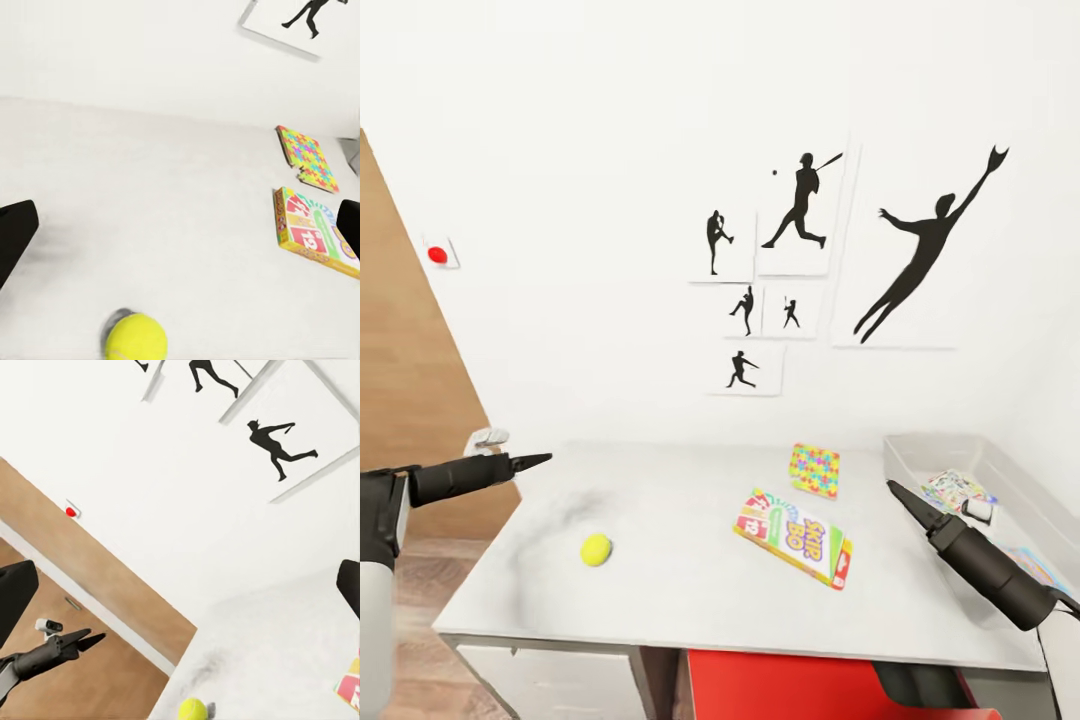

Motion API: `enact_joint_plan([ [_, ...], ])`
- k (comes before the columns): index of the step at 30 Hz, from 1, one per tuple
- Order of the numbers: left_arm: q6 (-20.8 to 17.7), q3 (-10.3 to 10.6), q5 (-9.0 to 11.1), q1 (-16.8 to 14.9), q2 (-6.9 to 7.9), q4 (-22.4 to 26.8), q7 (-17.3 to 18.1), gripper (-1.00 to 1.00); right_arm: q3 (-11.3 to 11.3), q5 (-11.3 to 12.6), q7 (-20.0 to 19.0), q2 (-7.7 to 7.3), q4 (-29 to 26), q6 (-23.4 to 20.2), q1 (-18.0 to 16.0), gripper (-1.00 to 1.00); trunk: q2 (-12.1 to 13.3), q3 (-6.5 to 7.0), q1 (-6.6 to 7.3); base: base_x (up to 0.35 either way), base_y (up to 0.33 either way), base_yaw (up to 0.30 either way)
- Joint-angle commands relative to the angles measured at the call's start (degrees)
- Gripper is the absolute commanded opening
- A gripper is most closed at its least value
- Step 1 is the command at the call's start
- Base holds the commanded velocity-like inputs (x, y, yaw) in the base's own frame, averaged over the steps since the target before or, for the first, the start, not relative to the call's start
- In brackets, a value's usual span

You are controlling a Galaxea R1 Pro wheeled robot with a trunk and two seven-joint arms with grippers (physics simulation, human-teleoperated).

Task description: Put all the toys in the child's room - the three board games (two on the bed and one on the table), the two jigsaw puzzles on the table, and the tennis ball on the table - inside the toy box on the table in the child's room.

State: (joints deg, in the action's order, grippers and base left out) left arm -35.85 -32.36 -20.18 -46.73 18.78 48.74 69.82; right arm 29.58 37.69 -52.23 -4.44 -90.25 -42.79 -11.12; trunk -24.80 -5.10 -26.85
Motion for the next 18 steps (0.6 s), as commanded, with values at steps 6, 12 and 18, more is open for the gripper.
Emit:
enact_joint_plan([
  [6, -0.4, -0.6, -0.6, -0.1, 0.74, 0.0, 1.5, 1.00, 0.2, 0.2, -0.1, -0.03, 0.0, -0.3, 0.0, 1.00, -0.1, -0.16, -0.04, 0.000, 0.000, 0.104],
  [12, -0.3, -0.8, -0.6, -0.1, 1.04, 0.0, 1.6, 1.00, 0.3, 0.2, -0.1, -0.01, 0.0, -0.2, 0.0, 1.00, -0.1, -0.16, -0.04, 0.000, 0.000, 0.010],
  [18, -0.2, -0.8, -0.6, -0.1, 1.07, 0.0, 1.6, 1.00, 0.2, 0.3, -0.1, 0.03, 0.0, -0.2, 0.0, 1.00, -0.1, -0.16, -0.04, 0.000, 0.000, 0.001],
])
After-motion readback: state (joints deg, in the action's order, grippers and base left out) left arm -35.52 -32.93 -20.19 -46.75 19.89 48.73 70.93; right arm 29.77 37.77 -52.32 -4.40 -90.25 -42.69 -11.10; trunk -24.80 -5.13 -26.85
